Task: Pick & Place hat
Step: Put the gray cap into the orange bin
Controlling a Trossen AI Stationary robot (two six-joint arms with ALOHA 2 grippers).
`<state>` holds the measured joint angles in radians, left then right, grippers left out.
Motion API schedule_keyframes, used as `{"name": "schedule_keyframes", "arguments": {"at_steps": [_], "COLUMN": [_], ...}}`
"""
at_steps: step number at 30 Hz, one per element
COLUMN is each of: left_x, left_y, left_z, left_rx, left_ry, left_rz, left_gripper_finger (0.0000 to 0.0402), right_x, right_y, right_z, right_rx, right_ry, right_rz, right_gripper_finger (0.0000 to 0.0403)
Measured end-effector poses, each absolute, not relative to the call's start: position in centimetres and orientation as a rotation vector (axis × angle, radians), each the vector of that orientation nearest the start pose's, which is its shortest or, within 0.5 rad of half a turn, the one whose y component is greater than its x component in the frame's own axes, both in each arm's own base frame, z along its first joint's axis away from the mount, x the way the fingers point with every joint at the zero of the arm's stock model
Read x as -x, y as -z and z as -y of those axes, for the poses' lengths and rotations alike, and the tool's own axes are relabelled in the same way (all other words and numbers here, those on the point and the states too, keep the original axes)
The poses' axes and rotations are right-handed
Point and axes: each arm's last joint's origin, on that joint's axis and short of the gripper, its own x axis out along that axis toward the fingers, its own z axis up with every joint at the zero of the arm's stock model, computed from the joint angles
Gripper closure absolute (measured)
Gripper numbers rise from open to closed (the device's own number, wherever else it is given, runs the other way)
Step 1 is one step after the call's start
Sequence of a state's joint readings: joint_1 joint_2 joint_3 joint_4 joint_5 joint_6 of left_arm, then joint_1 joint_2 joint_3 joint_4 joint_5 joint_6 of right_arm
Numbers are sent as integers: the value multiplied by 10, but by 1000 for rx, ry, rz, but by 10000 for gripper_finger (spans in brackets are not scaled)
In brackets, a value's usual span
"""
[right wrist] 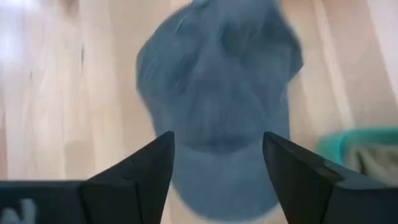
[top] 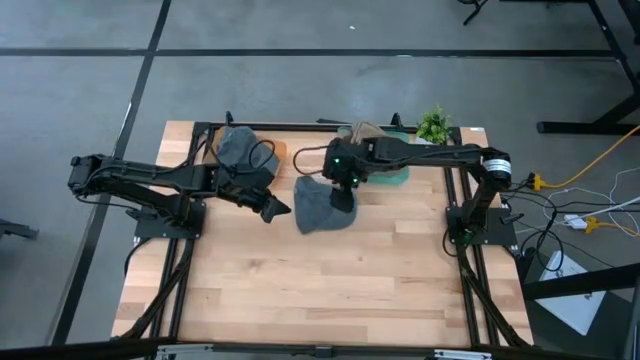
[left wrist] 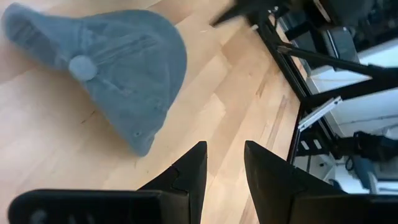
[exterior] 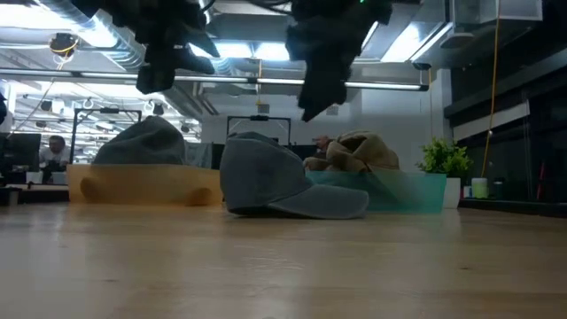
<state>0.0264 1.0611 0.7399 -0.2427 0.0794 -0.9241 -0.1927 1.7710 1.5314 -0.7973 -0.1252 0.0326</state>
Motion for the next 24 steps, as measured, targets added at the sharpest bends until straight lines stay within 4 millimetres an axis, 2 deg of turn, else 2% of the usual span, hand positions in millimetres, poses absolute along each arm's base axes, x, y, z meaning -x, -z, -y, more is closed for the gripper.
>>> {"name": "schedule_keyframes", "arguments": {"at_steps": [5,11,16,24], "left_x": [-224,-227,-235,-249], "left_y": [-261,-256,-242,-219], "left_z": [1,13,20,20], "left_rx": [932,869,875,855], "left_ry": [-236,-332,-431,-511], "left_rz": [-545,-516,-543,-611], "left_gripper_finger": [300,300,300,285], "right_x": [-363,-354,-344,-337], "right_y": [-272,-233,-210,-181], "right_z": [55,42,36,36], "right_rx": [-132,-114,-112,-88], "right_ry": [16,-21,-28,38], "right_rz": [-1086,-1172,-1191,-1160], "right_gripper_finger": [160,185,199,220]}}
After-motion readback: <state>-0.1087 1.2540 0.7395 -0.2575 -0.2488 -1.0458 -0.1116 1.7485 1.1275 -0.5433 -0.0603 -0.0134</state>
